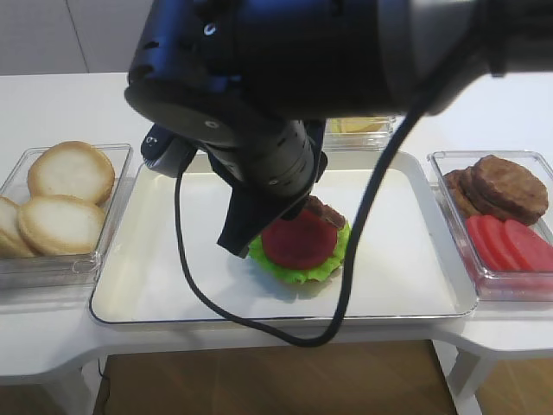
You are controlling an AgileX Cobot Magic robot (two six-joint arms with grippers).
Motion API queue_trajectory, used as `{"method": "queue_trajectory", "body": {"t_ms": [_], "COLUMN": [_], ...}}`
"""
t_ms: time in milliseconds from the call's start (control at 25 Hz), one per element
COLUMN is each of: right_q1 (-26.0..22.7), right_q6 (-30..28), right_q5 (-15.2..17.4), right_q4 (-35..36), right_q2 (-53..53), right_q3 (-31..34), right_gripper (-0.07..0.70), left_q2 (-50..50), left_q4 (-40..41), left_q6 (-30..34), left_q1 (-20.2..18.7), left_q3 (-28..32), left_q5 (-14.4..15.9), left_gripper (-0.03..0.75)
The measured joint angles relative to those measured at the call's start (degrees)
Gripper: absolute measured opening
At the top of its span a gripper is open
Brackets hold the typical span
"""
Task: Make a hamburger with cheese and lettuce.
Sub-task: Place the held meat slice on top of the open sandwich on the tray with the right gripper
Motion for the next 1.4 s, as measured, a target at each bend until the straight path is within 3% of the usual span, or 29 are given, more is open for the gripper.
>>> {"method": "queue_trajectory", "body": {"t_ms": [400, 1040, 1400], "right_q1": [0.0, 0.0, 0.0], "right_q6": [-0.13, -0.25, -0.25], "right_q5": [0.0, 0.0, 0.0], "right_q4": [0.0, 3.86, 5.49], "right_q2": [0.0, 0.0, 0.0], "right_q3": [0.13, 0.13, 0.13], "right_gripper": [0.099, 0.324, 0.356], "left_q2": [0.0, 0.0, 0.0], "left_q4": [0.0, 0.0, 0.0], "left_q6": [0.0, 0.0, 0.0], "left_q1": [0.0, 0.0, 0.0], "left_q3": [0.0, 0.0, 0.0], "left_q5": [0.0, 0.0, 0.0], "left_gripper": [0.415, 0.415, 0.415]}}
